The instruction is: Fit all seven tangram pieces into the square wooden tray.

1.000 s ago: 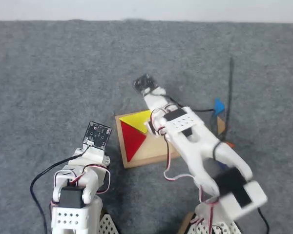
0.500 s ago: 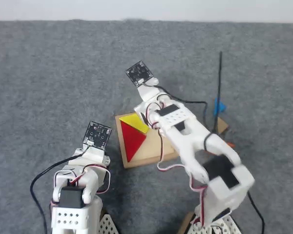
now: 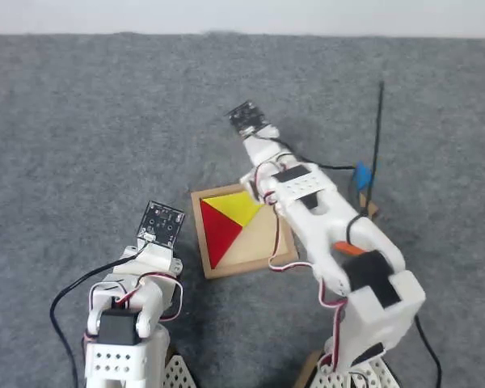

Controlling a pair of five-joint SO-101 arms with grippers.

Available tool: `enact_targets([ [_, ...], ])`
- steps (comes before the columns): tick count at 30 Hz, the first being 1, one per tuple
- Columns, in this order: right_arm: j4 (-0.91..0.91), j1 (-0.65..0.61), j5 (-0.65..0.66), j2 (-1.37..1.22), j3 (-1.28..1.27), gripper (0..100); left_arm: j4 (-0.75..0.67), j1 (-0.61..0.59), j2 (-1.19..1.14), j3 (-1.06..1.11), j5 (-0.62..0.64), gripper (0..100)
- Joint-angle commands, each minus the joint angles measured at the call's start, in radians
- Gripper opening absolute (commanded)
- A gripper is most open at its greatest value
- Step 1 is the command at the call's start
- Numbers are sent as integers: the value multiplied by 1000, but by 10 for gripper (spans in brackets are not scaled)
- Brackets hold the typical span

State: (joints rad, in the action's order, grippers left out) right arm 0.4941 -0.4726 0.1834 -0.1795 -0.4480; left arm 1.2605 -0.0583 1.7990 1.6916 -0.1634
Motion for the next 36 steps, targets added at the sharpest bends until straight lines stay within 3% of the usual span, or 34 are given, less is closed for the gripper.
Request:
enact_targets([
  [1,5,8,5,205,-54,7,3,-5,17,-10,-8,22],
  [10,4,54,2,410,-379,7,3,-5,17,-10,-8,22],
  [15,1,81,2,410,-408,15,3,-5,17,-10,-8,22],
  [22,4,76,-5,360,-416,157,3,-5,17,-10,-8,22],
  [36,73,-2,3,346,-407,162,3,-5,17,-10,-8,22],
])
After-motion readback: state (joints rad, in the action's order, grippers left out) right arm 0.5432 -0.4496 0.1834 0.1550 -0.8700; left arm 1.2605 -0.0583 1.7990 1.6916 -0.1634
